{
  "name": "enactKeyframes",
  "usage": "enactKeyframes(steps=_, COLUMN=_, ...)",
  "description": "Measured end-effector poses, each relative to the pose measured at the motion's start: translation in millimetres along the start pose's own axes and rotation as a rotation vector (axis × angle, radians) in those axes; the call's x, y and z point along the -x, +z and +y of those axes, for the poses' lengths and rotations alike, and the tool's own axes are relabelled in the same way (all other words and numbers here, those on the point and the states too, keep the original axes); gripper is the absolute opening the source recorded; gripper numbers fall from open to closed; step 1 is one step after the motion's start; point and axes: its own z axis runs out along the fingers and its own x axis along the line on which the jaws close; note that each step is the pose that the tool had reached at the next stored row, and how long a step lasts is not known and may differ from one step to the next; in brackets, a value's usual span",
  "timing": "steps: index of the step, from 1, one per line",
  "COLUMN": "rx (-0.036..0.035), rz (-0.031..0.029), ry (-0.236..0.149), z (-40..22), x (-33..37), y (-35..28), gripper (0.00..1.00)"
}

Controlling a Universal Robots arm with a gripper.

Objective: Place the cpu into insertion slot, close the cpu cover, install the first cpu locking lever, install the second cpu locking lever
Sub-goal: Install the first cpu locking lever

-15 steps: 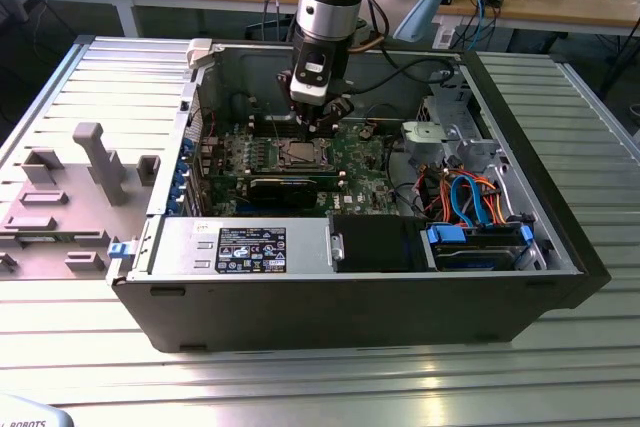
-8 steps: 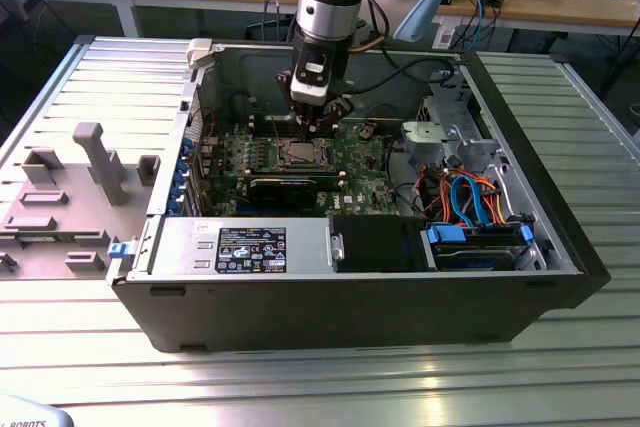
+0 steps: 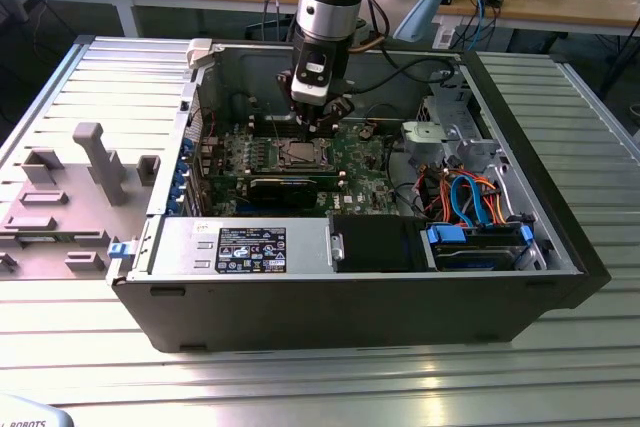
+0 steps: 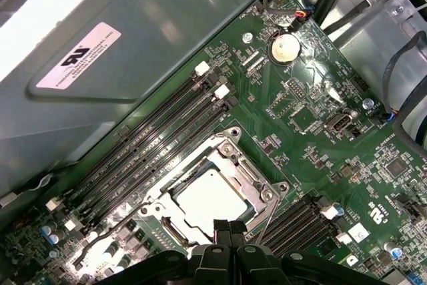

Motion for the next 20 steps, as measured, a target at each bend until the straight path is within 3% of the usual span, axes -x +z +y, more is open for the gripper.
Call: enactKeyframes(steps=20, rx=-0.0005, rz=-0.0017, ry=-0.018, z=0.0, x=0.0, y=0.0, gripper=0.11)
